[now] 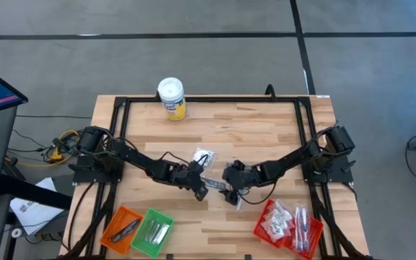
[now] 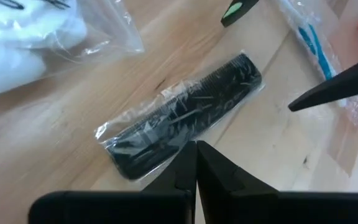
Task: Pick & Place Travel size toiletries
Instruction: Put the black comb into the orange basket
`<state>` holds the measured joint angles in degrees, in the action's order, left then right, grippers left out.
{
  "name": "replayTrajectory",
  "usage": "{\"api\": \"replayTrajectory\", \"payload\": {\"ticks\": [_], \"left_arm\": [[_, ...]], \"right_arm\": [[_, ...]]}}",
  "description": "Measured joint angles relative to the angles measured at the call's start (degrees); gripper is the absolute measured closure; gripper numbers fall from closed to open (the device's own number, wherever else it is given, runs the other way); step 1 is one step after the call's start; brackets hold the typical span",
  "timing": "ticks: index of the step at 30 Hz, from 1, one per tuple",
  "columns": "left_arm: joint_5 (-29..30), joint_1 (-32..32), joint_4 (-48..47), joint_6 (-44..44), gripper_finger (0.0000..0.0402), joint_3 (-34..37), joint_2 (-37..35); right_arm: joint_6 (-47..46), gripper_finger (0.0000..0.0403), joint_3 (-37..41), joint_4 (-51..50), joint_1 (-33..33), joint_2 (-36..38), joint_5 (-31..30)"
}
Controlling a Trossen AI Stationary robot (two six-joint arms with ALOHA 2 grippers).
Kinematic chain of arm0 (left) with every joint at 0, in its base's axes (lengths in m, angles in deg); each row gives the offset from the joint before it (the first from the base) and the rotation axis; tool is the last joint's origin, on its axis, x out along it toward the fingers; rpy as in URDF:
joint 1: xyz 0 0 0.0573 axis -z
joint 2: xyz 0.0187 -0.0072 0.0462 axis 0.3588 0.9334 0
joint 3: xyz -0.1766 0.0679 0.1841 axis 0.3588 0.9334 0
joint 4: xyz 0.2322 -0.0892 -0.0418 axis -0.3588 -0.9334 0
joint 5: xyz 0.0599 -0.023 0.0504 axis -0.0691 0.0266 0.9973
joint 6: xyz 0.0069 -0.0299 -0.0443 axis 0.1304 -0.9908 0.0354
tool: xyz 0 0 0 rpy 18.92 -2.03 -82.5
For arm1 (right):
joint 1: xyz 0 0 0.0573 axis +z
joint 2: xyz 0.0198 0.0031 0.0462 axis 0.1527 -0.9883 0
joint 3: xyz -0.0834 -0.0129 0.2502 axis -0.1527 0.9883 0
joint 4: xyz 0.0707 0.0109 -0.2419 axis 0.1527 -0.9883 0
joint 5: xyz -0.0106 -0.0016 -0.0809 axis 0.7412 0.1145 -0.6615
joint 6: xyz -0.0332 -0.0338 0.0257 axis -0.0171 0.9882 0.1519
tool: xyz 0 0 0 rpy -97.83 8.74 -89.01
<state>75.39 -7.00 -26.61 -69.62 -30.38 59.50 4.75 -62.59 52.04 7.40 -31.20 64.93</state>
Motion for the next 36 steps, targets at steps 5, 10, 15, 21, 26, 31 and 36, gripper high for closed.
{"api": "replayTrajectory", "payload": {"ticks": [5,10,15,21,26,31,36], "left_arm": [[-0.04,-0.39,-0.02,-1.49,0.0401,1.87,-0.01],[0.02,-0.4,1.18,-3.38,0.0401,3.93,-0.33],[-0.29,-0.4,1.18,-3.48,0.0401,4.05,-0.35],[2.0,-0.09,1.78,-3.28,0.0401,4.44,-1.87],[1.72,0.17,2.66,-3.46,0.0401,4.33,-2.37],[2.05,0.85,2.91,-4.16,0.0401,4.33,-2.34],[2.2,0.88,2.99,-4.35,0.0401,4.3,-1.91]], "right_arm": [[0.0,0.0063,0.0,0.22,0.0,0.0,0.0],[0.0,0.0063,0.0,0.22,0.02,0.0,0.0],[0.0,0.0066,0.0,0.22,0.0,0.0,0.01],[-0.02,0.0065,0.0,0.21,0.0,0.0,0.0],[0.0,0.0067,0.0,0.2,0.02,0.0,0.0],[0.0,0.0066,0.0,0.05,0.0,0.02,0.0],[0.02,0.0067,0.0,0.02,0.02,0.02,0.01]]}}
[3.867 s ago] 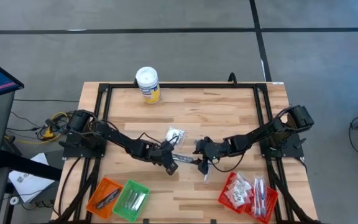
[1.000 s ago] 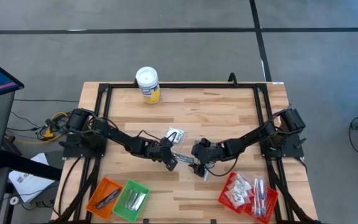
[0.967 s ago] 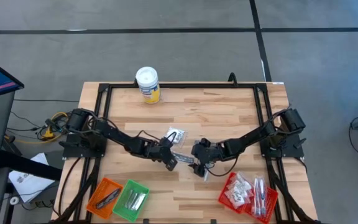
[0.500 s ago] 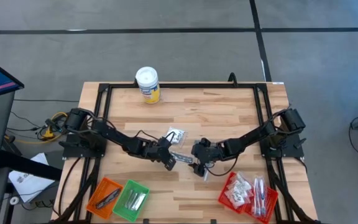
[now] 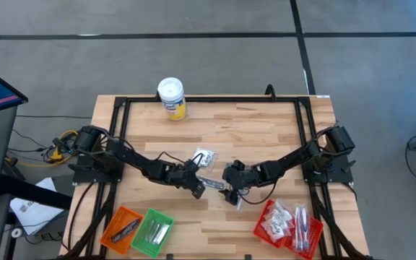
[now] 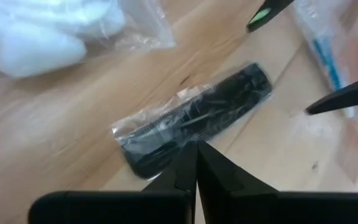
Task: Pick & Place Travel size toiletries
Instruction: Put the black comb into the orange basket
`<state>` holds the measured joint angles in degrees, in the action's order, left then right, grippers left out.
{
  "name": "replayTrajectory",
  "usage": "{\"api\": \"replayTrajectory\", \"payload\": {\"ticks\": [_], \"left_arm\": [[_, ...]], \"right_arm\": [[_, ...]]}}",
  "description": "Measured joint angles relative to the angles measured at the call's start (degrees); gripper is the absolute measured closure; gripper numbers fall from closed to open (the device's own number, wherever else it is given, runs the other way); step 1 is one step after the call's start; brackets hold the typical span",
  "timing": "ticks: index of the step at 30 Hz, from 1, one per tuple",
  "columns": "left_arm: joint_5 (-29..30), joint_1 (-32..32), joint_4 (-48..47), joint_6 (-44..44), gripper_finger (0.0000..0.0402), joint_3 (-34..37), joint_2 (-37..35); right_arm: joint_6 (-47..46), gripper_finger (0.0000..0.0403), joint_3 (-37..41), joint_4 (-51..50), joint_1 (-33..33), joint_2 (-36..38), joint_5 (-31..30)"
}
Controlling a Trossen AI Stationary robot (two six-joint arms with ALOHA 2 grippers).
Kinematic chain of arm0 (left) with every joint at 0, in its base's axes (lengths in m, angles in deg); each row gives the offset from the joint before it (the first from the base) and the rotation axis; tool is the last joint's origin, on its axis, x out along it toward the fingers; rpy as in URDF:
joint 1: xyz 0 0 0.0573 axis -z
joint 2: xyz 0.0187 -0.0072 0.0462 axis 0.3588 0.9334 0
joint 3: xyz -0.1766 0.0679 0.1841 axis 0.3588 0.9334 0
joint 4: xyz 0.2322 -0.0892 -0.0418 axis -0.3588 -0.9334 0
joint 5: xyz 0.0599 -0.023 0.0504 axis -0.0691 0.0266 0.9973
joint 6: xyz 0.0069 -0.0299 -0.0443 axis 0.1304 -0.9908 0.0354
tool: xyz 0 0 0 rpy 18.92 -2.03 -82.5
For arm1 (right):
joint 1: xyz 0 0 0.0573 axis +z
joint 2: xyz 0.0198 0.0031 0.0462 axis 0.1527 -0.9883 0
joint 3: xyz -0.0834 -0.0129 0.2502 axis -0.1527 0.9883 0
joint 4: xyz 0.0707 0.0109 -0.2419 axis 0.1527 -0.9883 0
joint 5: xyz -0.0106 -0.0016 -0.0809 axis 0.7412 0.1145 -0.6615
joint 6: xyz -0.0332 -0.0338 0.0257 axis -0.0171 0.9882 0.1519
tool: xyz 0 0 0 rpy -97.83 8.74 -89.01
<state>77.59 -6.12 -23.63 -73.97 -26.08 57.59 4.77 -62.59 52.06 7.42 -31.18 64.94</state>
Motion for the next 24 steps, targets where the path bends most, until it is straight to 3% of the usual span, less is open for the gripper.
{"api": "replayTrajectory", "payload": {"ticks": [24], "left_arm": [[-1.72,-0.34,-0.24,-0.63,0.0401,-0.12,2.13]], "right_arm": [[0.0,0.0067,0.0,0.37,-0.06,0.0,1.31]]}}
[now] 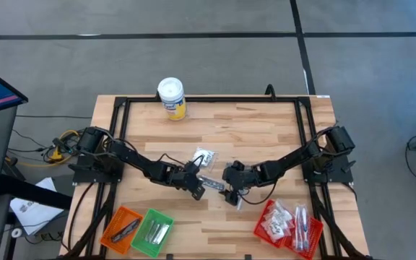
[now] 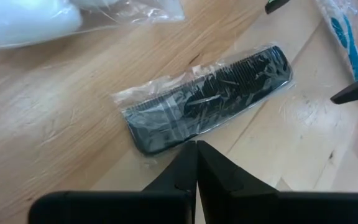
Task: Pick & Place Travel size toiletries
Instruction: Put the black comb into the orange basket
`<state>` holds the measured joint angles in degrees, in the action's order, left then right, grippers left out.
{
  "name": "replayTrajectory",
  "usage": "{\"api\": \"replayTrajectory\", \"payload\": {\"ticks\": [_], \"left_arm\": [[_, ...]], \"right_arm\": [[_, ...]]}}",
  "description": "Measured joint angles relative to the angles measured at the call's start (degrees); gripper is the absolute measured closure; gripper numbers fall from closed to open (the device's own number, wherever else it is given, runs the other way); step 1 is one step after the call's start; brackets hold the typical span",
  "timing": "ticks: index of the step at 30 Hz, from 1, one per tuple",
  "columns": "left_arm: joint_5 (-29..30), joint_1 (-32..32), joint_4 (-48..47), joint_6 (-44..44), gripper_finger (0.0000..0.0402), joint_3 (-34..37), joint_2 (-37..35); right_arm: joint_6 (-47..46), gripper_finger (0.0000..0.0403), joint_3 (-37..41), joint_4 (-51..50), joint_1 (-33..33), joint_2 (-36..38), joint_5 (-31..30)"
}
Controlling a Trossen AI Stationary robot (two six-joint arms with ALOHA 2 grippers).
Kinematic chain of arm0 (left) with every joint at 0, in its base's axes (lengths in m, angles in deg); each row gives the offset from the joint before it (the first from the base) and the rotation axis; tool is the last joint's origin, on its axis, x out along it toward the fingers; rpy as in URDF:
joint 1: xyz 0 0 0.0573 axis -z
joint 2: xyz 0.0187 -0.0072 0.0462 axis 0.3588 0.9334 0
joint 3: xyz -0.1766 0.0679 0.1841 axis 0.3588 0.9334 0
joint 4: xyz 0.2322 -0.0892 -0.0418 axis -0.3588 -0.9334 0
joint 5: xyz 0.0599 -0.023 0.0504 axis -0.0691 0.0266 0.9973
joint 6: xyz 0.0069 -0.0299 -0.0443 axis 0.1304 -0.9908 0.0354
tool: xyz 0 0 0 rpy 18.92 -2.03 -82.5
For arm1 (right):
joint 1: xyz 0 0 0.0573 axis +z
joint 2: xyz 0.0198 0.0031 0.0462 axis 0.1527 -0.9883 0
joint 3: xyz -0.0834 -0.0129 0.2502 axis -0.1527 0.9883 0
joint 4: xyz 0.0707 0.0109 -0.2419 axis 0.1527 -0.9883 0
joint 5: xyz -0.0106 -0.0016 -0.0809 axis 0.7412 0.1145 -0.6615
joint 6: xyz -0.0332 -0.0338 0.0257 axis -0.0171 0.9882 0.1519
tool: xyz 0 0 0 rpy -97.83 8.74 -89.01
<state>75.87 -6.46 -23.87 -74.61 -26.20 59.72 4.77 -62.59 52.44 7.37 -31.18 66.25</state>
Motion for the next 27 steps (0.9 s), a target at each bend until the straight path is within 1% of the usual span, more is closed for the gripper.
{"api": "replayTrajectory", "payload": {"ticks": [6,9,14,27], "left_arm": [[0.76,0.46,2.93,0.64,0.0401,-0.08,-0.62],[0.76,0.46,2.43,0.49,0.0401,0.02,-0.35],[0.7,0.46,2.72,0.5,0.0401,0.0,-0.16],[0.76,-0.57,4.0,1.79,0.0401,0.0,0.12]], "right_arm": [[-0.48,0.0067,-0.37,0.66,-0.7,-2.49,2.51],[-0.44,0.0068,-1.17,0.0,-0.97,-2.73,2.94],[1.12,0.0068,-1.51,-0.22,-0.8,-2.89,0.29],[0.57,0.0068,-1.62,0.15,-0.8,-3.61,0.03]]}}
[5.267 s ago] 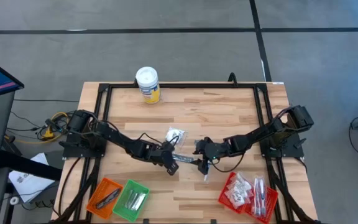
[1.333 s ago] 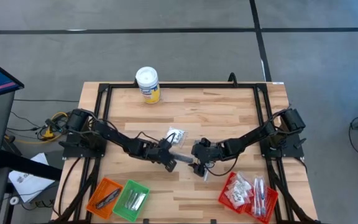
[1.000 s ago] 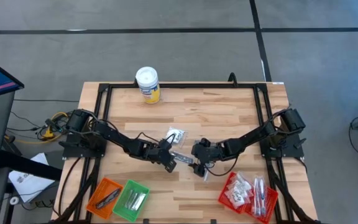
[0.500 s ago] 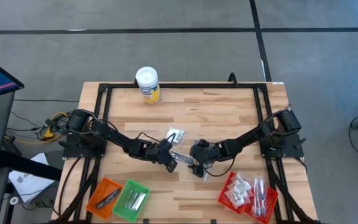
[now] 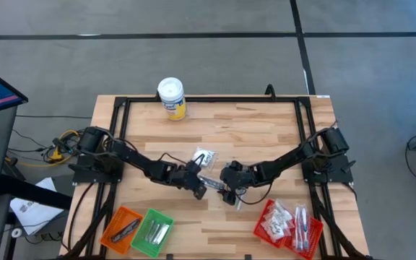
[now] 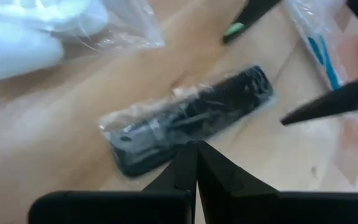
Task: Pick & Place Travel size toiletries
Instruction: Put the black comb into the orange basket
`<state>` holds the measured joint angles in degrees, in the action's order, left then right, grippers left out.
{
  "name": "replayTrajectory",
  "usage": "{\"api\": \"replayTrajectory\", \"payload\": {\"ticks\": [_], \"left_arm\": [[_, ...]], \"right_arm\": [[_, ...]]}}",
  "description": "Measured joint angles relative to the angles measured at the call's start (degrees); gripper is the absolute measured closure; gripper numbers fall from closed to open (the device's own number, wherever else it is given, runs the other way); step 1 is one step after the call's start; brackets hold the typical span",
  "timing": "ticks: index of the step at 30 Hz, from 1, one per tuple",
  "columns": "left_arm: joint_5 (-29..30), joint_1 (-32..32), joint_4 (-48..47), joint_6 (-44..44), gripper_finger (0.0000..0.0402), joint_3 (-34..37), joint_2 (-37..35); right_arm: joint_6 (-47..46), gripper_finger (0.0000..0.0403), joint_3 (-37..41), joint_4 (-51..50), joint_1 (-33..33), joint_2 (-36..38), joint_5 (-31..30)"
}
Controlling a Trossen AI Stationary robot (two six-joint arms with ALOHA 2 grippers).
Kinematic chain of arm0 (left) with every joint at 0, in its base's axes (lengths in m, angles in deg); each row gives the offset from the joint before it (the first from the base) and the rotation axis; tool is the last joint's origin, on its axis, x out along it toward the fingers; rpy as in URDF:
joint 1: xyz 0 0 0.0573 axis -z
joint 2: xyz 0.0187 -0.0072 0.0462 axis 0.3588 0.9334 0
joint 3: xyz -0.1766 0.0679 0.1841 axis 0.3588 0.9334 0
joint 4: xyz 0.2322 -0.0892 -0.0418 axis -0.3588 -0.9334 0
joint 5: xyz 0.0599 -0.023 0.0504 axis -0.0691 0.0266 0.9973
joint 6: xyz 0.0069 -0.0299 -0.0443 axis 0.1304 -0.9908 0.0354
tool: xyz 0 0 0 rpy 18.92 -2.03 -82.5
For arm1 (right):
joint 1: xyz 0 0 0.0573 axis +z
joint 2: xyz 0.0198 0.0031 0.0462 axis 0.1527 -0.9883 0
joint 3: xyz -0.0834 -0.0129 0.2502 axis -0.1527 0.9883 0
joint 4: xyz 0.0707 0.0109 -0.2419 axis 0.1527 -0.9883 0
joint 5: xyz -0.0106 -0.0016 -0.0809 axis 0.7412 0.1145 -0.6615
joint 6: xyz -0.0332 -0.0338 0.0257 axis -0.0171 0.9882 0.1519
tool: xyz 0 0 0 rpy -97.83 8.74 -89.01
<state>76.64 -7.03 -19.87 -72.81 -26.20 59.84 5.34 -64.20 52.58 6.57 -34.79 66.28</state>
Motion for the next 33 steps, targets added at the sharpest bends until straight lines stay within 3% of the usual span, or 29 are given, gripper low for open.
{"api": "replayTrajectory", "payload": {"ticks": [23,33], "left_arm": [[-4.02,-0.85,2.05,-0.26,0.0401,-0.1,3.65],[-1.39,-1.1,3.38,0.6,0.0401,0.13,0.08]], "right_arm": [[0.8,0.0068,0.01,0.57,-0.15,-0.07,0.28],[0.96,0.0068,0.0,0.46,-0.42,-0.07,0.29]]}}
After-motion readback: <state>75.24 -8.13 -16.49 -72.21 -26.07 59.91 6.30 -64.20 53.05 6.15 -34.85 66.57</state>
